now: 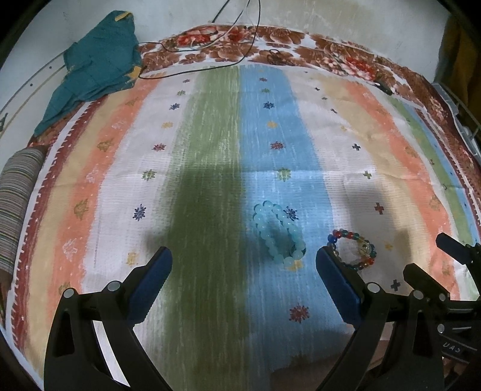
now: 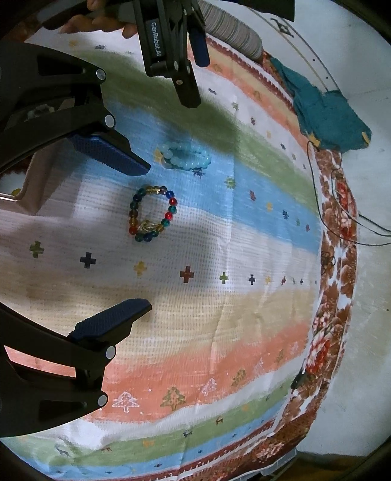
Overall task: Organize jewelry
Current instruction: 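Move both open tools toward the pale aqua and multicolour bead bracelets, then grasp the pale aqua bracelet with the left tool while the right tool grasps the multicolour bracelet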
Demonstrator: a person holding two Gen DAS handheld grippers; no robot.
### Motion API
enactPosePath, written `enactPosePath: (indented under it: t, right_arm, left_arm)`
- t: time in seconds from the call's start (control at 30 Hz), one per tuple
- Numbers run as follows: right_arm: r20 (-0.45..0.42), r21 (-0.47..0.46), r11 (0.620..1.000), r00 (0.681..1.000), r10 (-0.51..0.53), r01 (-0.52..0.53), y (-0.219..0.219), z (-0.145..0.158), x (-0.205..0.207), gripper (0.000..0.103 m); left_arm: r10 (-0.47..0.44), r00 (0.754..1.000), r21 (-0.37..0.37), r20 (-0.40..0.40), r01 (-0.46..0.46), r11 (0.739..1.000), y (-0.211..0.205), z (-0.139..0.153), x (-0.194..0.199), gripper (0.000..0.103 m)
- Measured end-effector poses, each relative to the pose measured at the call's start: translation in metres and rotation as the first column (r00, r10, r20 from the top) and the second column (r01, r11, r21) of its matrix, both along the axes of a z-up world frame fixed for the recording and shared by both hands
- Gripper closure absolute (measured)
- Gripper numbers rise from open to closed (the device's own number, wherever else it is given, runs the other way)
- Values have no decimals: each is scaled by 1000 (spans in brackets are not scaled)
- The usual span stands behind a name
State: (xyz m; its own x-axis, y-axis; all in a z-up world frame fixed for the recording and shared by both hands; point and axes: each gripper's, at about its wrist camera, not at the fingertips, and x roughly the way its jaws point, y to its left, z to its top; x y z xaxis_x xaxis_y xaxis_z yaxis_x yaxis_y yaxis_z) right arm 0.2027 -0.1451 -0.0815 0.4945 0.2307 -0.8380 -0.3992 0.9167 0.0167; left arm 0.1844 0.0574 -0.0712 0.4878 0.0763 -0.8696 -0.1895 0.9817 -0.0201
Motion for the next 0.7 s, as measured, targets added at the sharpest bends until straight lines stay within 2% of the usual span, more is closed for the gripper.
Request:
enactPosePath:
  t: [0.4,0.53,0.7]
  right_arm:
    - [-33,-25,1000,999,4,-5,8,-17,15,19]
    - [-49,-29,1000,999,3,-5,10,-22,18,19]
    - [-60,-36,999,998,10,-13,16,-28,24,19]
  left_arm:
    - [3,999,8,-32,-3,1000,5,-15,20,9]
    - [16,998,-78,-67,-21,997,15,-23,27,9]
    - [12,997,-68,-82,-18,997,15,-31,33,9]
